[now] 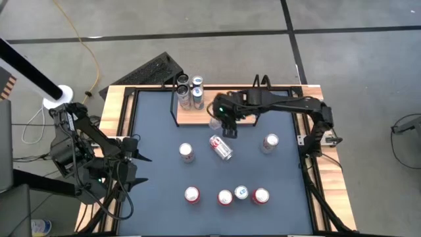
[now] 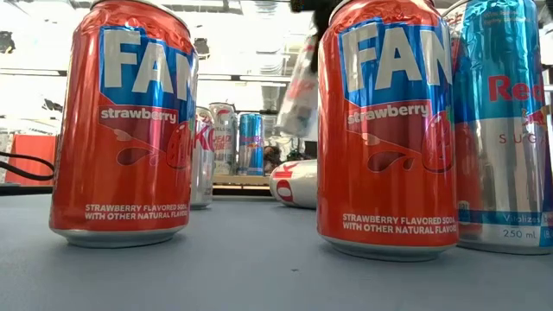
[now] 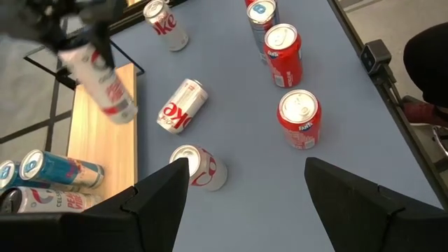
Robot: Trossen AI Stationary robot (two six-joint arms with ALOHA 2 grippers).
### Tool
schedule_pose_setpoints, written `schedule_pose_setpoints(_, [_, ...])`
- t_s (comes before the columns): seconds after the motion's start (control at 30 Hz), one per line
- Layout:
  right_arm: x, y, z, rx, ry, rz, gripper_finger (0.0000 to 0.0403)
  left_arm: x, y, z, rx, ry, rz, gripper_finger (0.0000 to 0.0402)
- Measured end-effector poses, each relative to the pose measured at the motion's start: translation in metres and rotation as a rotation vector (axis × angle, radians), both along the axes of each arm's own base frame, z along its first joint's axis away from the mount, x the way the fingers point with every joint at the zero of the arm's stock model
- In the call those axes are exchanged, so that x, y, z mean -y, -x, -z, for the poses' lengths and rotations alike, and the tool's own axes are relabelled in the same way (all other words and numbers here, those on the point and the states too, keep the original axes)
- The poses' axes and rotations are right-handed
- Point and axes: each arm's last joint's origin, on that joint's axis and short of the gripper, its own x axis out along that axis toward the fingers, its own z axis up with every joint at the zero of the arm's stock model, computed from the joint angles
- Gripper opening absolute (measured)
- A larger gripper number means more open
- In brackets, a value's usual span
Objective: Place canned beverage on shelf
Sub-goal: Put the white and pink soda can aligned with the other white and pink soda cans on the shelf
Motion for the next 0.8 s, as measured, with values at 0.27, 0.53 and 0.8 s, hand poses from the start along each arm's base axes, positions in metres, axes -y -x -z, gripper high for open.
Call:
schedule_pose_setpoints(0.27, [0.042,-0.036,0.007,-0.044,0.023,-0.011,0.0239,0.0,0.0,0.0,0.0,-0.001,0.0,0.0275])
schedule_pose_setpoints(0.53, [0.069,-0.063,0.02,-0.107,0.036,-0.083,0.0239,0.0,0.0,0.0,0.001,-0.002,-0.001,0.0275])
schedule_pose_setpoints(0.8, [0.07,-0.067,0.029,-0.114,-0.006,-0.144,0.0239,0.0,0.0,0.0,0.004,-0.016,0.005,0.0275])
